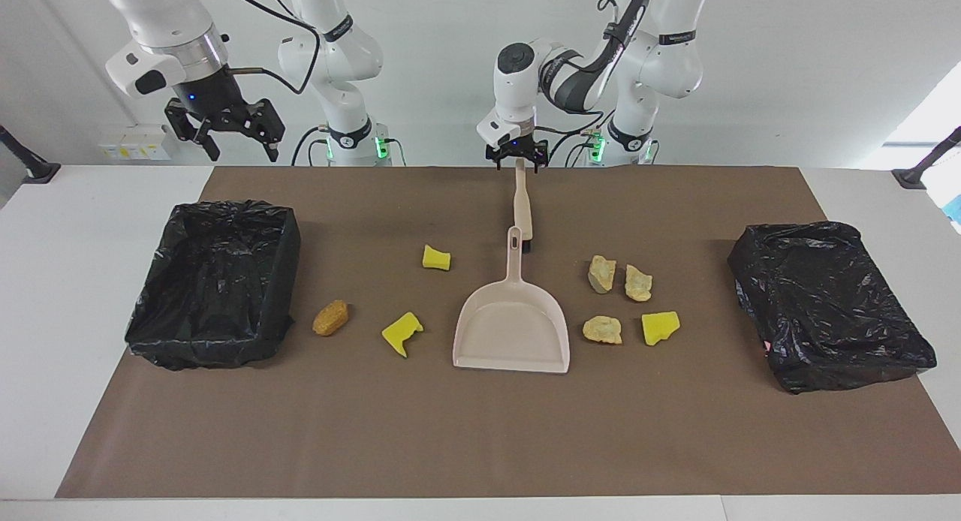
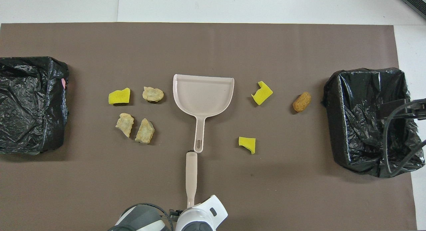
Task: Sweep and dump trash in bin
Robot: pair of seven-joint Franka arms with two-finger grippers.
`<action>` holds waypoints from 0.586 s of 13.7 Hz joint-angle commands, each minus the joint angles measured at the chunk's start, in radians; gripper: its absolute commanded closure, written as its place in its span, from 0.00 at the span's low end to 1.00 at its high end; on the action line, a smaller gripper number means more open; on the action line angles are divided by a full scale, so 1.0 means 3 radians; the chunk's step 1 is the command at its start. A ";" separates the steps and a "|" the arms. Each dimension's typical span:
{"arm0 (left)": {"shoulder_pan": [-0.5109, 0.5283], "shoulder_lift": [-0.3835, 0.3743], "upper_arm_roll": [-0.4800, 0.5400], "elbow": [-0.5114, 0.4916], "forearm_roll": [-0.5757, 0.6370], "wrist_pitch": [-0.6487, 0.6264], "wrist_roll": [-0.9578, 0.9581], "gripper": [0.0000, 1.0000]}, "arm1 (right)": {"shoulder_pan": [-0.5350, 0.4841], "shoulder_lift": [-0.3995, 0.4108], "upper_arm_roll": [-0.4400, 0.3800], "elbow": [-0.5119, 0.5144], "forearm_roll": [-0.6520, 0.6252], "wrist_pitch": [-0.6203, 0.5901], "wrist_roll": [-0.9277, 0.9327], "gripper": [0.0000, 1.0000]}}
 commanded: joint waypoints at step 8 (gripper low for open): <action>-0.0081 -0.0068 0.0057 -0.0095 -0.0013 0.0045 -0.0091 1.00 | 0.0356 0.0302 0.0168 -0.0026 0.0034 0.0337 0.0617 0.00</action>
